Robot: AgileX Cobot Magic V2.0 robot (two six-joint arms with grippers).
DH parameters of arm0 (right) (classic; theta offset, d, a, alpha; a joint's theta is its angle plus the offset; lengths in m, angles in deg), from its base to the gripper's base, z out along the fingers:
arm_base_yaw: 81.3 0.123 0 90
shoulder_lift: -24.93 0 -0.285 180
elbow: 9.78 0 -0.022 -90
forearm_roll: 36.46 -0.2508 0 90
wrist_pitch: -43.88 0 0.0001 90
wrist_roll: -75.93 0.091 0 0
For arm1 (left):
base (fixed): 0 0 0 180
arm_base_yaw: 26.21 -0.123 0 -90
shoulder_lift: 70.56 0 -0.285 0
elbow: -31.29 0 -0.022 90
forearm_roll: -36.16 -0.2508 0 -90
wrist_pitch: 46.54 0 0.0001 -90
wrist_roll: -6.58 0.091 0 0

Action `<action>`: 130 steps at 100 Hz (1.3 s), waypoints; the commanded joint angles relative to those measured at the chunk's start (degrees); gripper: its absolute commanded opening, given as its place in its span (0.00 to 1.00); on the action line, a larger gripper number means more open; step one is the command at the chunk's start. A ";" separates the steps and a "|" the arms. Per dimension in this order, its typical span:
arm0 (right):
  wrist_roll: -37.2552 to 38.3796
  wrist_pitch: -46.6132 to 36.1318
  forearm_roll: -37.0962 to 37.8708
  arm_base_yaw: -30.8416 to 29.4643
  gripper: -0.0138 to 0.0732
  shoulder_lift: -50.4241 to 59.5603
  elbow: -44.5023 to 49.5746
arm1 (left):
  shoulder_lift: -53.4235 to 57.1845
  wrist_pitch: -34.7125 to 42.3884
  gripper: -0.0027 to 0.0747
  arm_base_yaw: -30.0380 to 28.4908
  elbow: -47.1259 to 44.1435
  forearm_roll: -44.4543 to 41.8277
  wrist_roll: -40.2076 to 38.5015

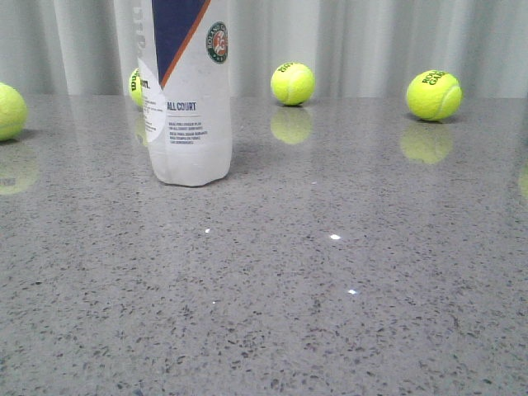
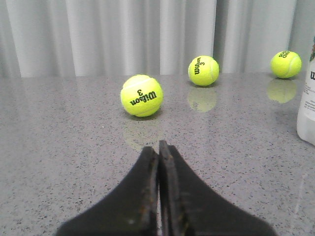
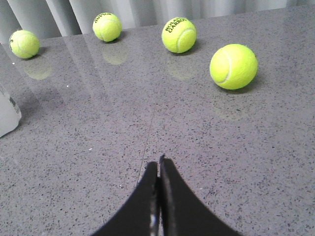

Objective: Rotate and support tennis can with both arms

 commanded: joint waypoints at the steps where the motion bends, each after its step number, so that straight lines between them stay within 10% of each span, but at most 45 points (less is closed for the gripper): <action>1: -0.21 -6.05 1.51 -0.22 0.08 -0.64 -0.68 | 2.26 4.22 0.01 -0.11 -2.73 0.55 -0.54; 21: -1.14 -16.47 -0.67 -5.58 0.08 -0.64 4.97 | 2.26 4.22 0.01 -0.11 -2.73 0.55 -0.54; 50: -21.15 -40.86 -10.03 -20.96 0.08 0.24 17.94 | 2.26 4.22 0.01 -0.11 -2.73 0.55 -0.54; 130: -21.13 -39.94 -10.03 -23.38 0.08 8.49 24.14 | 2.26 4.22 0.01 -0.11 -2.73 0.55 -0.54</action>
